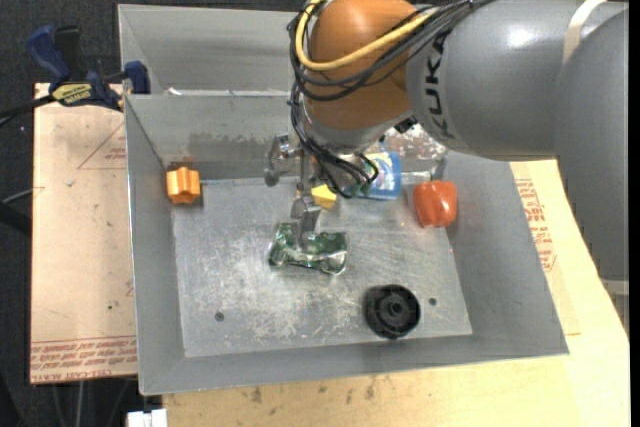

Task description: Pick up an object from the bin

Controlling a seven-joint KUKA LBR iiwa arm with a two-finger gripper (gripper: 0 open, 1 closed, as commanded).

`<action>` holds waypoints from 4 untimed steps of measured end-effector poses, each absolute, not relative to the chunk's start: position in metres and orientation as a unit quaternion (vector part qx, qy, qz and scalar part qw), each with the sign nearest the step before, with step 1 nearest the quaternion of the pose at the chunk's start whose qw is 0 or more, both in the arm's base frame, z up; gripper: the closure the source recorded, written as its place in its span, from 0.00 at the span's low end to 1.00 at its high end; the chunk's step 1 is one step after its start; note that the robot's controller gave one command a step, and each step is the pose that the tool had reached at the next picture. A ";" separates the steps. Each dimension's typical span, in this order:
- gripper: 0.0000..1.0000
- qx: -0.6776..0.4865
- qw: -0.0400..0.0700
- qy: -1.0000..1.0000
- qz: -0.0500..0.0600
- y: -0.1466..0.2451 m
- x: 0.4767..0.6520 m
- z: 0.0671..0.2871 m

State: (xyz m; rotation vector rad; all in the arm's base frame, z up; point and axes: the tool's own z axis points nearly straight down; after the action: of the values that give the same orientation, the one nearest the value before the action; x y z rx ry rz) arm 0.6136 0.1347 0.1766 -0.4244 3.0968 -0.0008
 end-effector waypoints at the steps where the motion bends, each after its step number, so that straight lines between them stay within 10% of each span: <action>1: 0.00 -0.074 -0.001 0.997 0.001 0.103 0.592 0.139; 2: 0.00 -0.023 0.001 1.000 0.000 0.094 0.618 0.122; 3: 1.00 -0.002 0.012 1.000 0.003 0.081 0.580 0.079; 4: 1.00 -0.002 0.012 1.000 0.003 0.080 0.580 0.079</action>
Offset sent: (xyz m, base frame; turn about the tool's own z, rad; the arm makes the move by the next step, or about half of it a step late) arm 0.0324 -0.0376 -0.0710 0.2288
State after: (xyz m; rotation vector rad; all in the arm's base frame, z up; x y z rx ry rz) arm 0.5798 0.0804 0.0785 -0.0055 3.1185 0.0096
